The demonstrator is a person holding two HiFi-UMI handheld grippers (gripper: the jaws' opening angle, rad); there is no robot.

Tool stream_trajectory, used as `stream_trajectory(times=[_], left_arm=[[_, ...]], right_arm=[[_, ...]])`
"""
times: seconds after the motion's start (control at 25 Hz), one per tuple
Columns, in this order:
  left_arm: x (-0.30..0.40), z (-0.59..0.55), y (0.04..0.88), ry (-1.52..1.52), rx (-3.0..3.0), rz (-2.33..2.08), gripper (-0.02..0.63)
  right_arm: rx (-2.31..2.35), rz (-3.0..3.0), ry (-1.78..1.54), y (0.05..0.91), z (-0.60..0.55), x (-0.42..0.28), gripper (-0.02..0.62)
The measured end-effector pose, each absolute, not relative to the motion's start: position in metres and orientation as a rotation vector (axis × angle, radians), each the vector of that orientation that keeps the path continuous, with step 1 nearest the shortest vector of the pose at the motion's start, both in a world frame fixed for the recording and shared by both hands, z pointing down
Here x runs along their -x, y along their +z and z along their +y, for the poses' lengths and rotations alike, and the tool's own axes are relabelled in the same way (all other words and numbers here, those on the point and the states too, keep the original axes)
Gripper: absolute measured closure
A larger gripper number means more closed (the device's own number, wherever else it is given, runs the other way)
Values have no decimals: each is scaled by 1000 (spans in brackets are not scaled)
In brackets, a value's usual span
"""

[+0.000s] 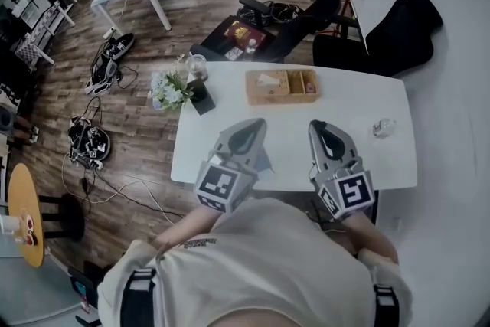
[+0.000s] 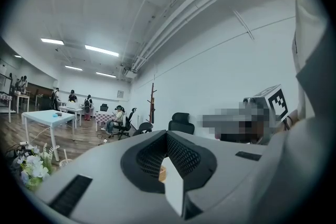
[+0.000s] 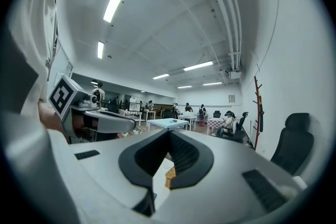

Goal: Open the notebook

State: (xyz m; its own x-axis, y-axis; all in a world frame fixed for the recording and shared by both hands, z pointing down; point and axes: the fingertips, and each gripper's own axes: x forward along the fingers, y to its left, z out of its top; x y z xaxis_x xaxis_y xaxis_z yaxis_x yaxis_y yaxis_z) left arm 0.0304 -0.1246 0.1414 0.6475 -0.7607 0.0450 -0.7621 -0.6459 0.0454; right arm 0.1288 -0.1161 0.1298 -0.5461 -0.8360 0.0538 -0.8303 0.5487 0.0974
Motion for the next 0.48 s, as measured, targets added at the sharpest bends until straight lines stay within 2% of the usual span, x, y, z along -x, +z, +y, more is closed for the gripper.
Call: stream_trajectory(times=[0.48], left_arm=[[-37, -121, 144, 57, -2788, -1278, 604]], right_arm=[[-1406, -2689, -47, 140, -118, -129, 595]])
